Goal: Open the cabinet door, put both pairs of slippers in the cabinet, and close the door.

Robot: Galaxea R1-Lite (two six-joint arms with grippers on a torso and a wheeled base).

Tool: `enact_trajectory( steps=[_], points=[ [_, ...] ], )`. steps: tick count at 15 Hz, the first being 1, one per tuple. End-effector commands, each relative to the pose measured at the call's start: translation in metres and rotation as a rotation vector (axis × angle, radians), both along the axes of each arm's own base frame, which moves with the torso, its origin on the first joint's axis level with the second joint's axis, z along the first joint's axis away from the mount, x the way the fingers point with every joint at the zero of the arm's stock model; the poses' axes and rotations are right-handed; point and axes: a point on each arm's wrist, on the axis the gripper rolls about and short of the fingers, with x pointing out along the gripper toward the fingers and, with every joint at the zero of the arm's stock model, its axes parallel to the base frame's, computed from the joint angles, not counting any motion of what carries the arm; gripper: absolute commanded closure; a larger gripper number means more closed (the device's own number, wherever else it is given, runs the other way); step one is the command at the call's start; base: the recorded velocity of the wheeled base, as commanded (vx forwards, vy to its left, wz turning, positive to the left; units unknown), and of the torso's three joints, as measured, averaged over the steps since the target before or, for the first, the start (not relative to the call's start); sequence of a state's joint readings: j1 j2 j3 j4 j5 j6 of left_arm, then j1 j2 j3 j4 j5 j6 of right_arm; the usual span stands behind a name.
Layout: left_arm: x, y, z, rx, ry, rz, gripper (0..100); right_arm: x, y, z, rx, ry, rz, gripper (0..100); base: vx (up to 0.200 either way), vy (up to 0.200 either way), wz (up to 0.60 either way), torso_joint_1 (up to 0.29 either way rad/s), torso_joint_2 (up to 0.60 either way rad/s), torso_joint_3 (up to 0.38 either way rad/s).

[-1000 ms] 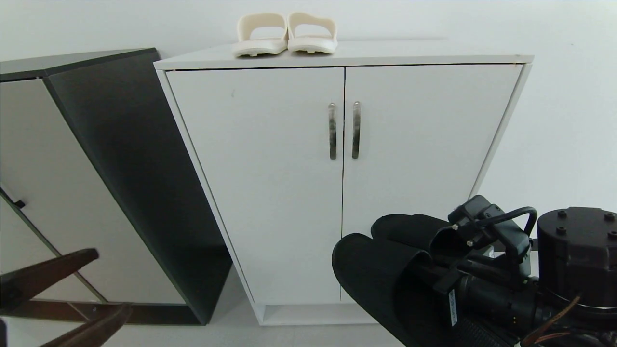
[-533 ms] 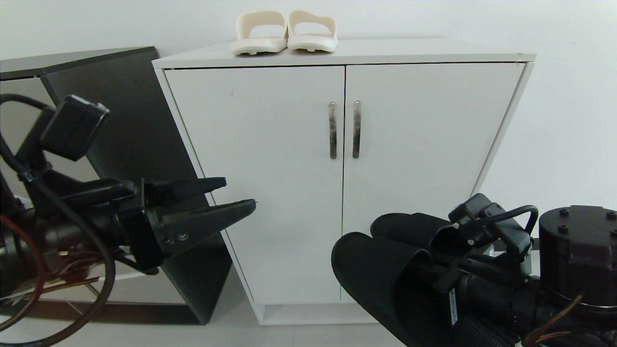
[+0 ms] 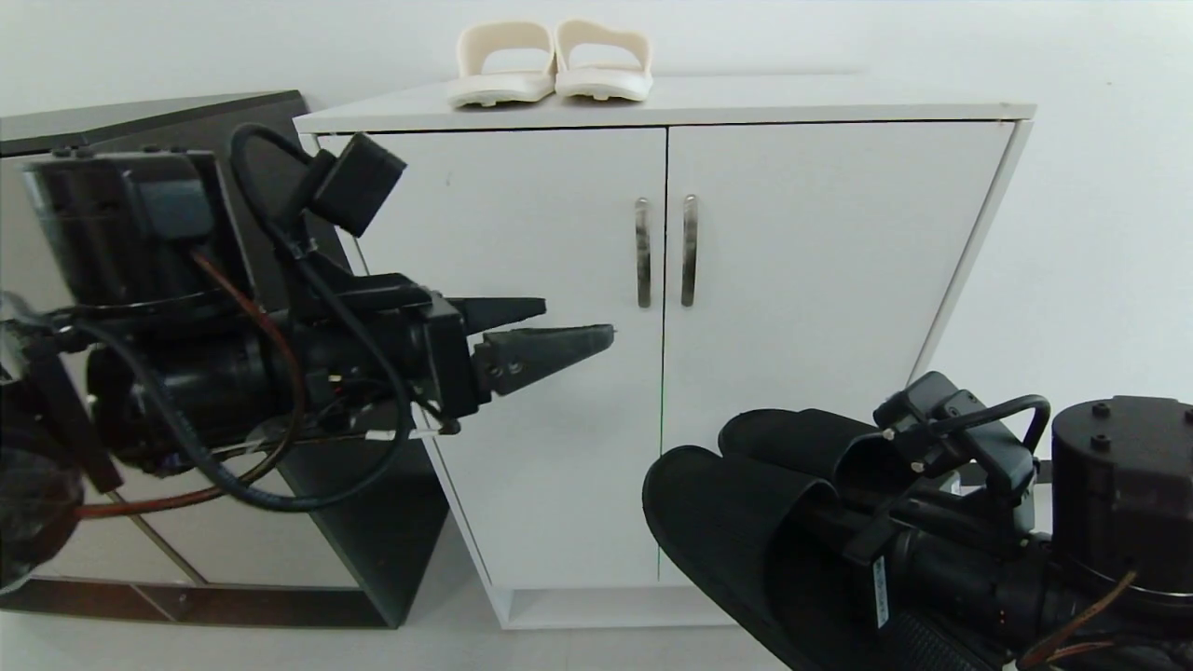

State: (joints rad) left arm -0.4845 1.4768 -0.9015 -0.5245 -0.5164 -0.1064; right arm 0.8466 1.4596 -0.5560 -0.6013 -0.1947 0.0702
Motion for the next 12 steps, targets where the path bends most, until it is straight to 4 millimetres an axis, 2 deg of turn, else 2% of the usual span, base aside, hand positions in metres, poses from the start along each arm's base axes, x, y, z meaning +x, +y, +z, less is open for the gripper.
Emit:
enact_trajectory(
  steps=[1,5,9,12],
  points=[
    [0.033,-0.032,-0.003,-0.013,0.039,-0.048,0,0.0,0.0,-0.001,-0.003,0.003,0.0,100,0.0,0.0,0.0,0.0,0.0,0.0],
    [0.051,-0.061,0.005,-0.056,0.059,-0.167,0,0.003,0.001,-0.006,-0.003,0.034,0.037,100,0.0,0.0,0.0,0.0,0.0,0.0],
    [0.063,-0.069,0.005,-0.075,0.076,-0.191,0,0.004,0.0,-0.007,-0.006,0.038,0.033,100,0.0,0.0,0.0,0.0,0.0,0.0],
    [0.074,-0.076,0.012,-0.095,0.062,-0.193,0,0.004,-0.001,-0.008,-0.008,0.04,0.033,100,0.0,0.0,0.0,0.0,0.0,0.0]
  ],
)
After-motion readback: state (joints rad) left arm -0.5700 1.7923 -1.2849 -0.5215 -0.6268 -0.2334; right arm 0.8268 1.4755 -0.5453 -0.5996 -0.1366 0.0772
